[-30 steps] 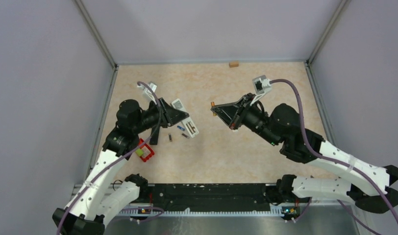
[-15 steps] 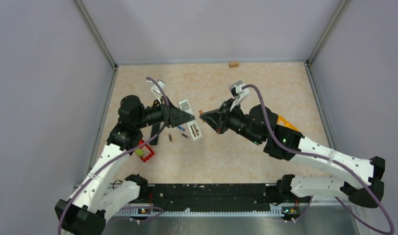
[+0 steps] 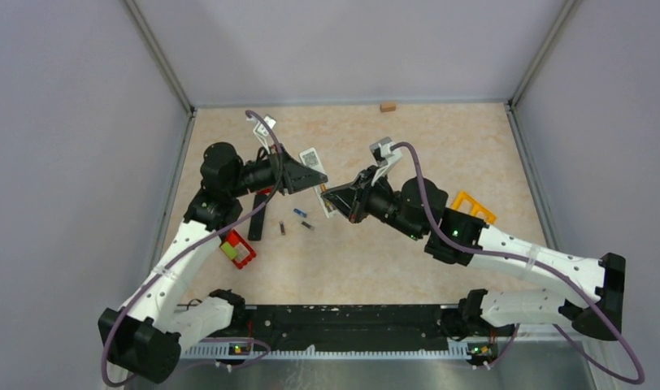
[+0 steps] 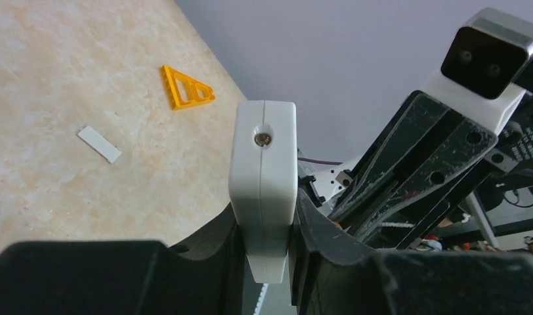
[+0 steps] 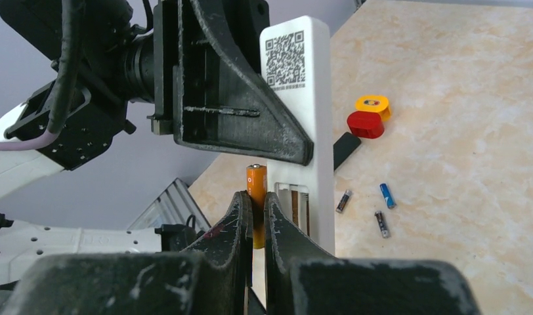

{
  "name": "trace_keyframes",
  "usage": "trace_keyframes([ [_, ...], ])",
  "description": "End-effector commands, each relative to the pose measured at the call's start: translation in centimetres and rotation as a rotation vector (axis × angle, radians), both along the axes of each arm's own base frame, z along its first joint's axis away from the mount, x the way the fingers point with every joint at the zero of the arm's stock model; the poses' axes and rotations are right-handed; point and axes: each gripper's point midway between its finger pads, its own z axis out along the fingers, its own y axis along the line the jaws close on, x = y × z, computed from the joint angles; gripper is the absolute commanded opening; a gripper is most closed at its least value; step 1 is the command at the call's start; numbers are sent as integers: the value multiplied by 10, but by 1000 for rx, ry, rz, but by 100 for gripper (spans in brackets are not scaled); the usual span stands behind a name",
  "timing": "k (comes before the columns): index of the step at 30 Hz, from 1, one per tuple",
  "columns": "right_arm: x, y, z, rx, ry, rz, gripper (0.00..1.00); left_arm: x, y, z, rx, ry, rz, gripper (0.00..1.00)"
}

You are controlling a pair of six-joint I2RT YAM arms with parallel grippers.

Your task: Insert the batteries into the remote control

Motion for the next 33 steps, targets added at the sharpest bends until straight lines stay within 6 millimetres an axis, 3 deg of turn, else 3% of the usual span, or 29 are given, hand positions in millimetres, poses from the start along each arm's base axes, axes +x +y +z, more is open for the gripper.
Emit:
trace_keyframes([
  [1, 2, 10, 18, 63, -19, -1, 0, 2, 0, 32, -74, -8, -45, 0],
  [15, 17, 5, 7, 8, -155, -61, 0, -10, 1, 42, -98, 0, -132, 0],
  [24, 13, 7, -6, -47, -162, -25, 1, 1, 3, 52, -155, 7, -56, 0],
  [33, 11, 2, -7, -53, -165, -24, 2, 2, 5, 58, -165, -10, -25, 0],
])
